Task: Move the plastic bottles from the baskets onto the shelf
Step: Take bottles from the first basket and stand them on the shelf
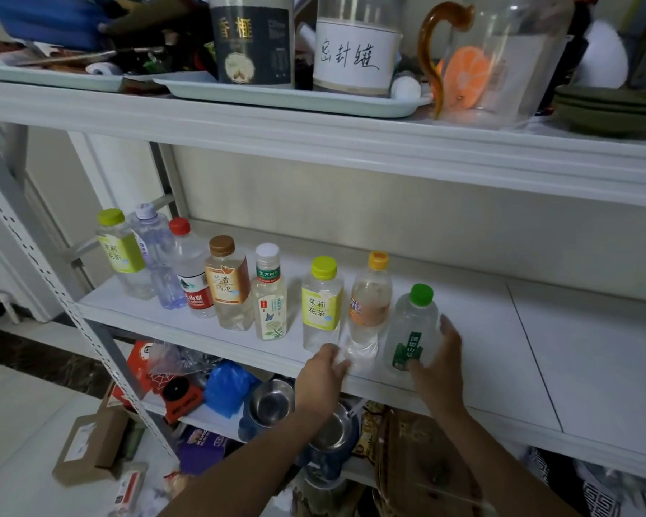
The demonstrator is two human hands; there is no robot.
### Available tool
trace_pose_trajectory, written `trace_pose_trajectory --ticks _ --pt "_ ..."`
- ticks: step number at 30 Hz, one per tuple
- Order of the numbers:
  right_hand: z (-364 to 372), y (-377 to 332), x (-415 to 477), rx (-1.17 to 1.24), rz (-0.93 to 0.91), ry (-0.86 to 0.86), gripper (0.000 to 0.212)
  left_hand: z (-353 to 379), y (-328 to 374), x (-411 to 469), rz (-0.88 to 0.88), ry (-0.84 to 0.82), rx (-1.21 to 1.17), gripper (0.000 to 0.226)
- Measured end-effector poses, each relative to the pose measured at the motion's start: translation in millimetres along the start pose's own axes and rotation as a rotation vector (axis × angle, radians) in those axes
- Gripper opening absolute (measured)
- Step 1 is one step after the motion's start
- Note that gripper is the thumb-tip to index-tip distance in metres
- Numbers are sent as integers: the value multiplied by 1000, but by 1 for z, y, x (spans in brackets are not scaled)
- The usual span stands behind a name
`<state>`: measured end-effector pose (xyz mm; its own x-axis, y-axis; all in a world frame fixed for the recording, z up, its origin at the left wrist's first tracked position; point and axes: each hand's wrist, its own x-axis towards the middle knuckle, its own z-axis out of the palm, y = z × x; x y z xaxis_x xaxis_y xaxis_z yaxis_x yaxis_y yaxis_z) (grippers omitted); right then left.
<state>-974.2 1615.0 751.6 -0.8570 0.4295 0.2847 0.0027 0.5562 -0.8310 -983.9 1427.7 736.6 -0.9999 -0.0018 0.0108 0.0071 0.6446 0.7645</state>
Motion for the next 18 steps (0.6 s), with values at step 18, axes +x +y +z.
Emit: trace_pose_trajectory --ticks 18 --pt "131 -251 57 -730 -618 -649 46 -94 -56 44 -229 194 -287 40"
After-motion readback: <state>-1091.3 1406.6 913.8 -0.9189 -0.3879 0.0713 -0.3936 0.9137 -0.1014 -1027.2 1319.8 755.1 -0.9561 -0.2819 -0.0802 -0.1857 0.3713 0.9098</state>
